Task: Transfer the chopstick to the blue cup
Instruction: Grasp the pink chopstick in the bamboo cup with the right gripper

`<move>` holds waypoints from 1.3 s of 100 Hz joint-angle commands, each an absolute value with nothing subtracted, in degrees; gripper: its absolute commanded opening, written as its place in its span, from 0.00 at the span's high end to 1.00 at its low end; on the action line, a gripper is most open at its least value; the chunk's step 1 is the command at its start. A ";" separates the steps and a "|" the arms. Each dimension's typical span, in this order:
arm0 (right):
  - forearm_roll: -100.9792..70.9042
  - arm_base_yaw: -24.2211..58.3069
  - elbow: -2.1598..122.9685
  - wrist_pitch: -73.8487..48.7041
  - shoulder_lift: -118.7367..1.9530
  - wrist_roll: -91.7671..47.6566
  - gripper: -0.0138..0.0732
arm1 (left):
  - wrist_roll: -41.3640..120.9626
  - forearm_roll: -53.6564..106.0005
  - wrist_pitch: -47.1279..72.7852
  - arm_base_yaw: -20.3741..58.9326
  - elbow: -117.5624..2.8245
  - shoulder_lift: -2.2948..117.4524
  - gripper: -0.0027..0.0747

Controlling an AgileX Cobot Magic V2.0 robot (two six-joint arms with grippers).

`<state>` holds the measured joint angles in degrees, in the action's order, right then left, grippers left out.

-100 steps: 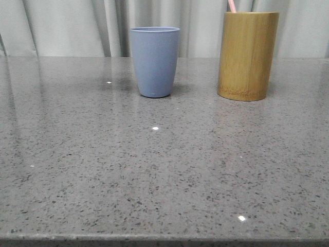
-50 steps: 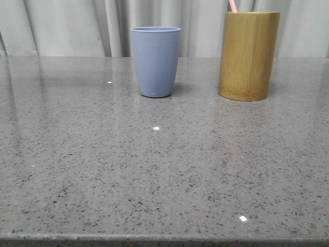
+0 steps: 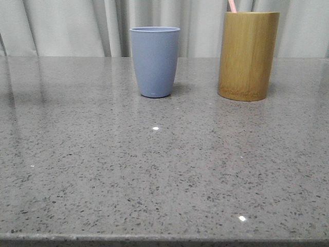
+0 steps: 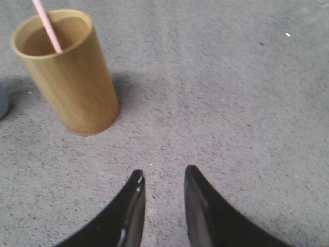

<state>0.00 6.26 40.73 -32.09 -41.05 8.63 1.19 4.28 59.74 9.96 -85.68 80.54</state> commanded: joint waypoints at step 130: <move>0.00 19.92 92.82 -33.58 -87.85 5.77 0.43 | -0.88 1.31 48.17 9.82 -51.83 44.00 0.64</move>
<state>0.00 19.69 89.14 -36.96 -88.26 6.26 -0.41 1.29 51.12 9.96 -50.45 44.27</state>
